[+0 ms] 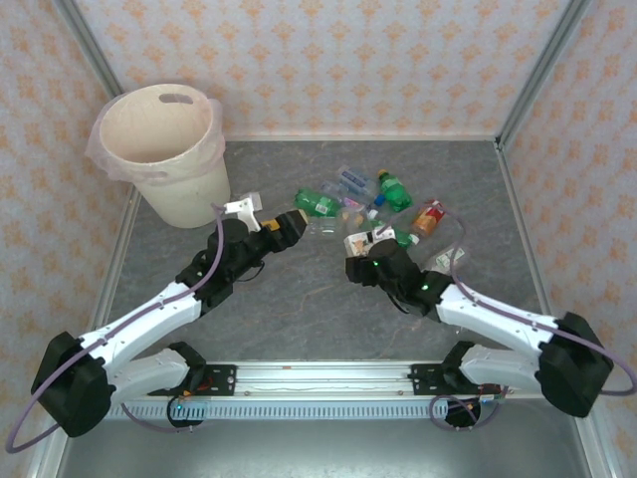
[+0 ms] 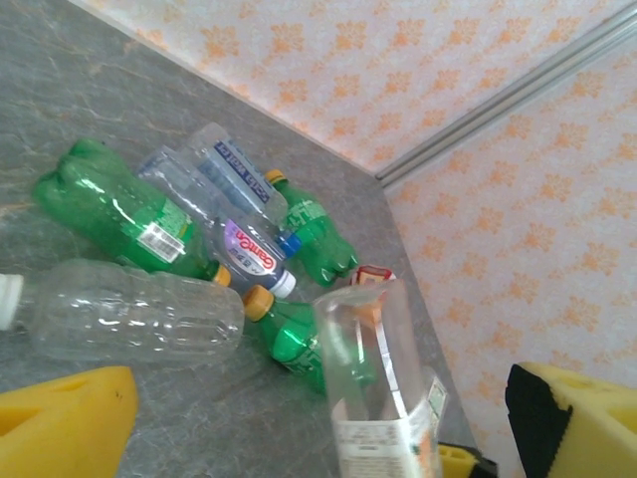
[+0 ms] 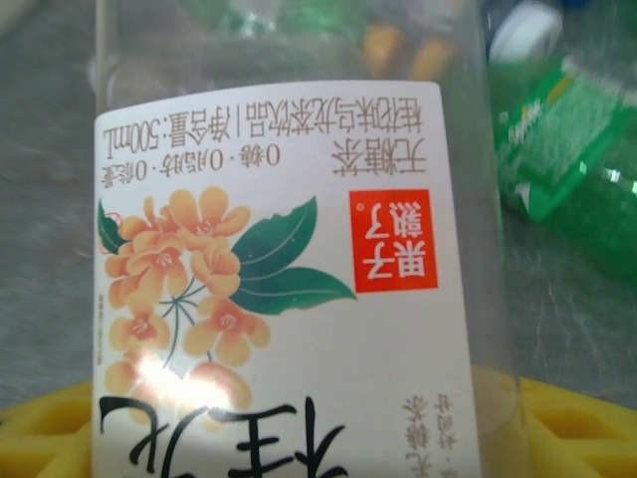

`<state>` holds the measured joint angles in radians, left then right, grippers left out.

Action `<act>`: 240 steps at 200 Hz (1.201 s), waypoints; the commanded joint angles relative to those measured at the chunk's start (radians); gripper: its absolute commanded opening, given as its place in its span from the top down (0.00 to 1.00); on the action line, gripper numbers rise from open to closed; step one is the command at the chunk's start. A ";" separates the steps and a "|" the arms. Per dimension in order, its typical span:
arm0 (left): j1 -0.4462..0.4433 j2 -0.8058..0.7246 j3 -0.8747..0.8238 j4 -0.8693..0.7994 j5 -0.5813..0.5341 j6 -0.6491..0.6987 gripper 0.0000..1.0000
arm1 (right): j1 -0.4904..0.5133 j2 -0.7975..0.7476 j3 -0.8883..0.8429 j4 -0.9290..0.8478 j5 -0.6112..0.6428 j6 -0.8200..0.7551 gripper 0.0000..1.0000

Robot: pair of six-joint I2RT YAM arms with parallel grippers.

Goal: Put the plastic bottles in the bin

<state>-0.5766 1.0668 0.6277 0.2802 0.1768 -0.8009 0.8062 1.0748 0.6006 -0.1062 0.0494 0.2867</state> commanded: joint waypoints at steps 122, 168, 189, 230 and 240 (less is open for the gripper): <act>-0.049 0.227 0.199 0.162 0.089 0.000 0.05 | 0.118 0.008 0.117 0.149 0.007 -0.187 0.34; -0.050 0.262 0.210 0.188 0.161 0.011 0.14 | 0.124 -0.007 0.118 0.165 -0.025 -0.215 0.35; -0.050 0.265 0.218 0.190 0.181 0.021 0.23 | 0.125 0.003 0.125 0.155 -0.019 -0.217 0.35; -0.049 0.256 0.228 0.169 0.180 0.041 0.46 | 0.124 -0.002 0.119 0.160 -0.022 -0.215 0.31; -0.050 0.252 0.230 0.167 0.178 0.043 0.48 | 0.125 -0.003 0.120 0.160 -0.016 -0.213 0.28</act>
<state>-0.6147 1.3304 0.8146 0.4461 0.3153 -0.7845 0.9241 1.0843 0.6872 0.0280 0.0265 0.0921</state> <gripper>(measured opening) 0.546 0.693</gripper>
